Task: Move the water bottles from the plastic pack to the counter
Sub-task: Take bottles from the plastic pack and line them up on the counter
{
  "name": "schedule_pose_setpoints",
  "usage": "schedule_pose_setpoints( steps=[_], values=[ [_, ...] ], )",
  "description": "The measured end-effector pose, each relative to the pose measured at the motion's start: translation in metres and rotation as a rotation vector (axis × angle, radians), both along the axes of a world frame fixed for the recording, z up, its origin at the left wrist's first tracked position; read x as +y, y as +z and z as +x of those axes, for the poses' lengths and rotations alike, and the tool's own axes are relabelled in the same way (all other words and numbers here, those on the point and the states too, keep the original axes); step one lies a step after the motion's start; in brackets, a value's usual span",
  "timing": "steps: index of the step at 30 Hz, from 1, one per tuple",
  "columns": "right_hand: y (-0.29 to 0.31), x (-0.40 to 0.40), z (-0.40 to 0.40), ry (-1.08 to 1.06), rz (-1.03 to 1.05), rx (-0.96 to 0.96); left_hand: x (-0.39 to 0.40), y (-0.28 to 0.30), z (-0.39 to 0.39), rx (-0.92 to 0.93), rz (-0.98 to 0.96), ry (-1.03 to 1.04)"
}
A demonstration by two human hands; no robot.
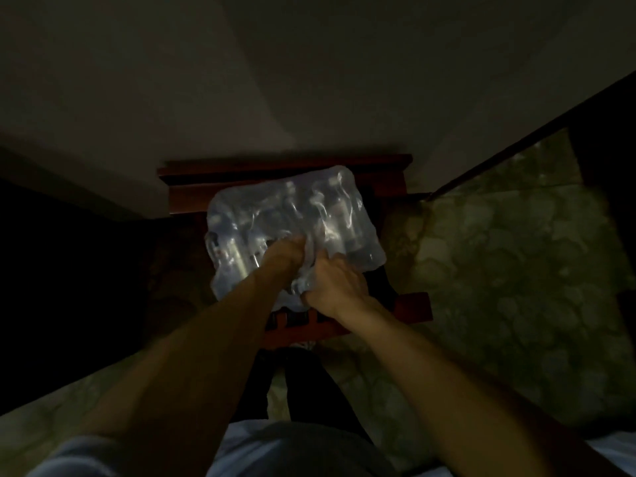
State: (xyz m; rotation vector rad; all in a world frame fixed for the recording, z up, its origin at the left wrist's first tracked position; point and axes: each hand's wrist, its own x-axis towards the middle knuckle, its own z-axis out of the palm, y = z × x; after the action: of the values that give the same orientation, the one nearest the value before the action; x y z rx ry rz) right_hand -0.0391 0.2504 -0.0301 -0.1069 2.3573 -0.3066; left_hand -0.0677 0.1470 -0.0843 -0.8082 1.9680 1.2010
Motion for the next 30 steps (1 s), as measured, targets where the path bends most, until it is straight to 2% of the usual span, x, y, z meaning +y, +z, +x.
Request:
schedule_pose_setpoints(
  steps=[8, 12, 15, 19, 25, 28, 30],
  values=[
    [0.022, 0.003, -0.005, -0.124, 0.018, -0.039, -0.039, 0.063, 0.032, -0.122, -0.003, 0.02],
    [0.053, -0.01, -0.024, -0.048, 0.028, -0.126, -0.052, 0.095, 0.035, -0.116, -0.046, -0.007],
    [0.081, -0.024, -0.044, 0.079, 0.094, -0.162, -0.064, 0.12, 0.027, -0.064, -0.104, -0.046],
    [0.111, -0.041, -0.065, 0.063, 0.085, -0.191, -0.084, 0.144, 0.017, 0.026, -0.111, 0.026],
    [0.162, -0.05, -0.092, 0.074, 0.038, -0.149, -0.098, 0.176, 0.006, 0.16, 0.02, 0.21],
    [0.187, -0.055, -0.101, 0.024, -0.072, -0.148, -0.11, 0.197, 0.003, 0.242, 0.067, 0.232],
    [0.202, -0.057, -0.104, -0.052, -0.158, -0.147, -0.123, 0.209, 0.006, 0.281, 0.186, 0.273]
  ],
)
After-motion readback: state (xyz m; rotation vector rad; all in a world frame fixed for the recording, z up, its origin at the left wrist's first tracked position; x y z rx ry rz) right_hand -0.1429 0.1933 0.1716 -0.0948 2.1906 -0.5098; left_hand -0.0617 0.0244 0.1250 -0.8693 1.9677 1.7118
